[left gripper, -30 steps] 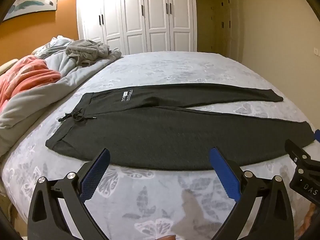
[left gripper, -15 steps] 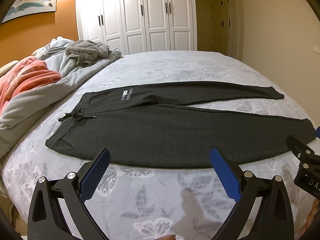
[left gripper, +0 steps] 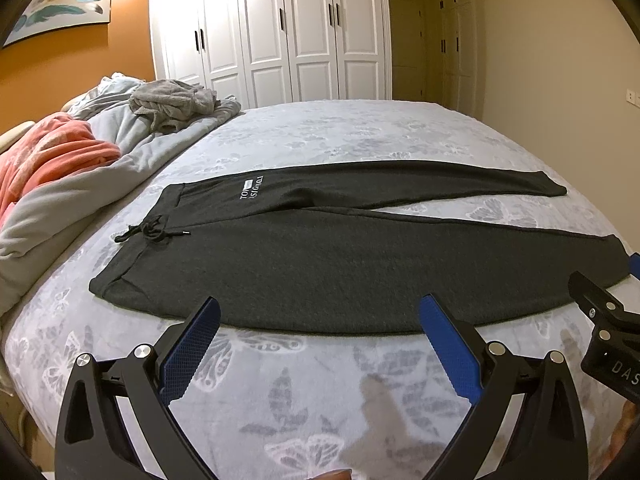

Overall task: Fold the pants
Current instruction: 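Move both tools toward the leg hems of the dark grey sweatpants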

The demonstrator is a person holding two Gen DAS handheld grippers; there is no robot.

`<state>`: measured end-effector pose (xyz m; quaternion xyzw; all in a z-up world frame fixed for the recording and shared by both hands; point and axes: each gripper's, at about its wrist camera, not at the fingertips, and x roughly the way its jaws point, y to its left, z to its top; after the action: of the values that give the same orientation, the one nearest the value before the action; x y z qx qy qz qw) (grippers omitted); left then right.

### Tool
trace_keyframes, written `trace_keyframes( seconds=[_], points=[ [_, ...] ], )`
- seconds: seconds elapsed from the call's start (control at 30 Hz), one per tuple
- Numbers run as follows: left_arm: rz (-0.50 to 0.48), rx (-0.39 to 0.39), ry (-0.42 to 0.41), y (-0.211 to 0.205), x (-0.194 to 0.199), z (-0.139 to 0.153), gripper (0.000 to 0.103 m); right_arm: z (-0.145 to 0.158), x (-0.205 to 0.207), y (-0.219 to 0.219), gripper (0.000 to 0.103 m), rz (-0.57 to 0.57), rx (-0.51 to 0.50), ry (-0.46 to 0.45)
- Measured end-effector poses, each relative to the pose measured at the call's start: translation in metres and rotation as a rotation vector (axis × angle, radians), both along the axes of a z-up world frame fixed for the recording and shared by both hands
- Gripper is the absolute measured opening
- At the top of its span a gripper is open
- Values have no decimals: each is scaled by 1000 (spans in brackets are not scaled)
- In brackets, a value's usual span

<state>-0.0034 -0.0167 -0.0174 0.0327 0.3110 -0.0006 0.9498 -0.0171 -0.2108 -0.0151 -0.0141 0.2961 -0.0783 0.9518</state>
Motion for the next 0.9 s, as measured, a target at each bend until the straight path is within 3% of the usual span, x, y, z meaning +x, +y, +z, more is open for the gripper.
trace_keyframes(
  seconds=[0.9],
  points=[
    [-2,3,2,-1,0,-2,97,-3,3,2,98,5,-2,11]
  ],
)
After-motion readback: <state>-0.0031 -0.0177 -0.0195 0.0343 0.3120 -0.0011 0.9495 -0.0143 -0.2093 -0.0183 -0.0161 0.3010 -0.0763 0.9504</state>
